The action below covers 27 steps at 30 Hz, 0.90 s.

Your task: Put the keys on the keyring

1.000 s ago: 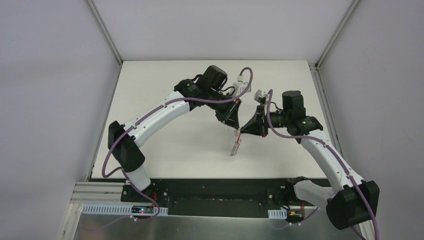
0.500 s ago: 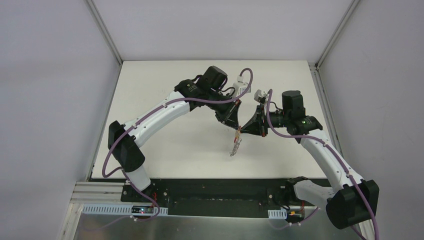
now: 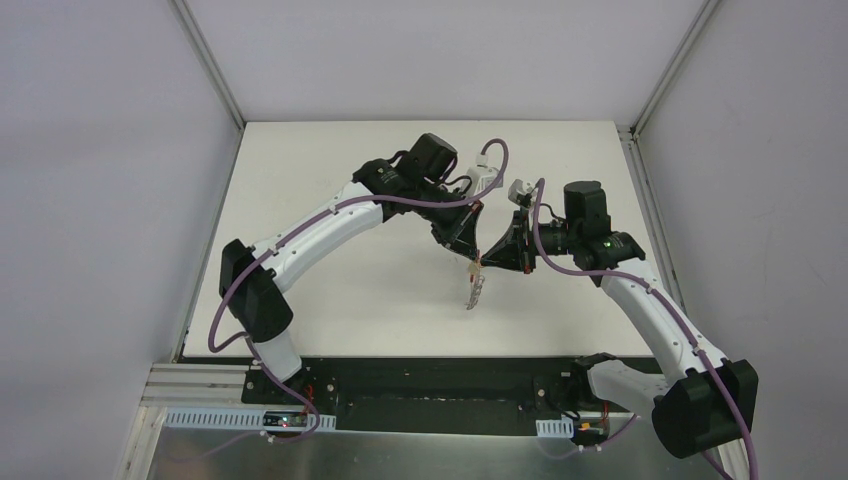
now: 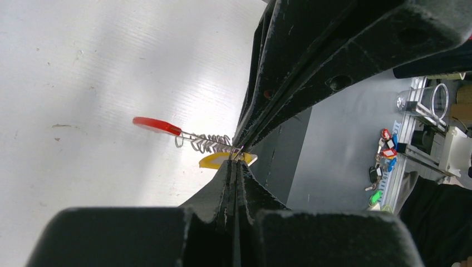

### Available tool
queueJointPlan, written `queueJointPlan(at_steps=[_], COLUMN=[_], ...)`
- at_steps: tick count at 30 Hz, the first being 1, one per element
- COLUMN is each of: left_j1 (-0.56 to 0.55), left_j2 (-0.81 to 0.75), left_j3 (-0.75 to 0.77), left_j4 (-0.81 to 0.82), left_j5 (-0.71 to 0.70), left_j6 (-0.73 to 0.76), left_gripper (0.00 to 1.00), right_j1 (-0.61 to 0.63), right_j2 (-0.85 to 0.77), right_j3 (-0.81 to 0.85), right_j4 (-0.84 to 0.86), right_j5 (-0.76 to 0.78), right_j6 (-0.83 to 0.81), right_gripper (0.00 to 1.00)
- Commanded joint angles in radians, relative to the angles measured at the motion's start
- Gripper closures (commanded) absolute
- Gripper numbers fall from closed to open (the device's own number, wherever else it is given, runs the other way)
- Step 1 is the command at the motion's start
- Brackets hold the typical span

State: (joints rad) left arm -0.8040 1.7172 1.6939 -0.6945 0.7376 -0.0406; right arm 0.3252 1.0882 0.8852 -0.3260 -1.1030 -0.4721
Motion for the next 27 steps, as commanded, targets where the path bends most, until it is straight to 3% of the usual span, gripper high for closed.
queueJointPlan(at_steps=[1,27], left_j1=[-0.003,0.032], left_j2=[0.013,-0.020], left_j3=[0.043,-0.046], left_j4=[-0.001,0.019], left_j5=[-0.007,0.008], left_j6=[0.018,-0.002], left_gripper=[1.00,1.00], right_j1=[0.005,-0.010], right_j2=[-0.010,-0.031], right_j3=[0.011,0.013], right_j4=[0.033,0.051], right_j5=[-0.039,-0.031], right_j6=[0.000,0.014], right_gripper=[1.00,1.00])
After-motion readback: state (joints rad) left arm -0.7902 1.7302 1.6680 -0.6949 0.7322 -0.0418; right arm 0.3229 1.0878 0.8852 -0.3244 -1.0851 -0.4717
